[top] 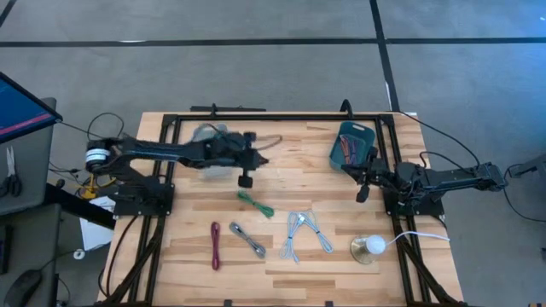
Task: Pick & Place USB Port
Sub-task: Put the white USB cable into the blue bin
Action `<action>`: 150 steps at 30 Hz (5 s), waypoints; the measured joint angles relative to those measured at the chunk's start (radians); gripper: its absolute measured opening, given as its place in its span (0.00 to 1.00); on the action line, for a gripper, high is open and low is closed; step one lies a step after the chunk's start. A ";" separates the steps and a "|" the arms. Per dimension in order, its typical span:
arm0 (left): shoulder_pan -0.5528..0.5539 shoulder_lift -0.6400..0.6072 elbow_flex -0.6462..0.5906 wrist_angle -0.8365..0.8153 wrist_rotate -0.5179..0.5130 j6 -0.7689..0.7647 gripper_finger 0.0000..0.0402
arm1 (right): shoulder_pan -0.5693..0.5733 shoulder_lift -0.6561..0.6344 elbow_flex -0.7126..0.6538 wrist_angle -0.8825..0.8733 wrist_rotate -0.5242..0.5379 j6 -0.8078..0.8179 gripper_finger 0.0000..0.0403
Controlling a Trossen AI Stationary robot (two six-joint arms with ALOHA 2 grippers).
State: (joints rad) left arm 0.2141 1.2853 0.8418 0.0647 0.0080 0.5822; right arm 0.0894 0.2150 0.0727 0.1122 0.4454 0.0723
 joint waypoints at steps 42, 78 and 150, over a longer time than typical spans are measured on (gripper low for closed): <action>0.403 -0.099 -0.232 0.615 0.629 -0.461 0.02 | -0.235 0.650 0.000 0.673 -0.217 0.013 0.00; 0.372 -0.099 -0.232 0.662 0.628 -0.587 0.02 | -0.273 1.602 0.637 0.987 -0.370 0.049 0.47; 0.372 -0.101 -0.232 0.661 0.628 -0.588 0.03 | -0.302 1.671 0.966 0.707 -0.365 -0.047 0.01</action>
State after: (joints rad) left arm 0.5861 1.1838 0.6094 0.7261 0.6365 -0.0055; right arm -0.2123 1.8862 1.0389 0.8194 0.0799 0.0257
